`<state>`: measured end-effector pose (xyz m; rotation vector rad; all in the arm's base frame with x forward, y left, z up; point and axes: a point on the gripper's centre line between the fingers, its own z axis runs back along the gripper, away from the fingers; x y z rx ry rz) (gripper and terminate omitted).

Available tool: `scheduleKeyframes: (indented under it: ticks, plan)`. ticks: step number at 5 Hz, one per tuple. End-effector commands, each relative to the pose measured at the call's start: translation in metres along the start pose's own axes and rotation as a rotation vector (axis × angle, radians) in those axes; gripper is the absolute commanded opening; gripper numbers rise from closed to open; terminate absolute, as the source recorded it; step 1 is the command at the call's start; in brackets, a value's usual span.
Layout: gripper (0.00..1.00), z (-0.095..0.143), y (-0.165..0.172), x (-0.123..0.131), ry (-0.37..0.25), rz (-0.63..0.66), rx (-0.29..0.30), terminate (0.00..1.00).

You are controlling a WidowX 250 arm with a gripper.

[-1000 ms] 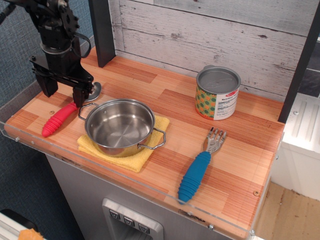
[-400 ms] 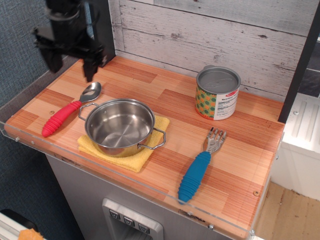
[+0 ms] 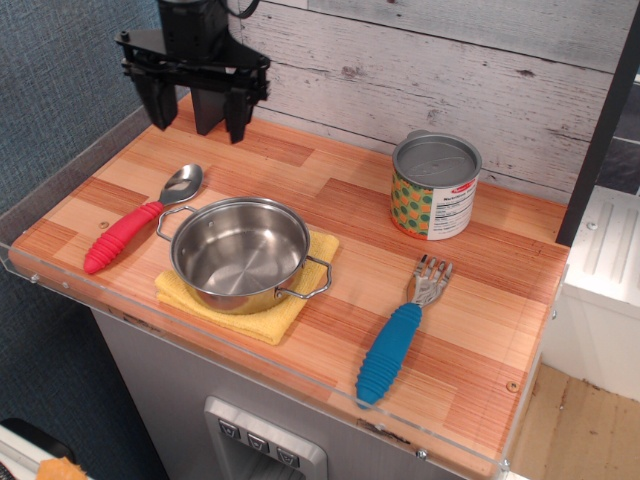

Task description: Put the spoon on the left side of the pot

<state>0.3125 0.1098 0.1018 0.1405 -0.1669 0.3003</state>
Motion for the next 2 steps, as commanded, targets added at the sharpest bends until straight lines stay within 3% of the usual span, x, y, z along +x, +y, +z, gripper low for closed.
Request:
scheduleKeyframes:
  ticks: [1,2]
  plan:
    - [1.00,0.026,-0.040,0.019,-0.033,-0.027,-0.039,0.00]
    - [1.00,0.029,-0.056,0.023,-0.031,-0.021,-0.050,1.00]
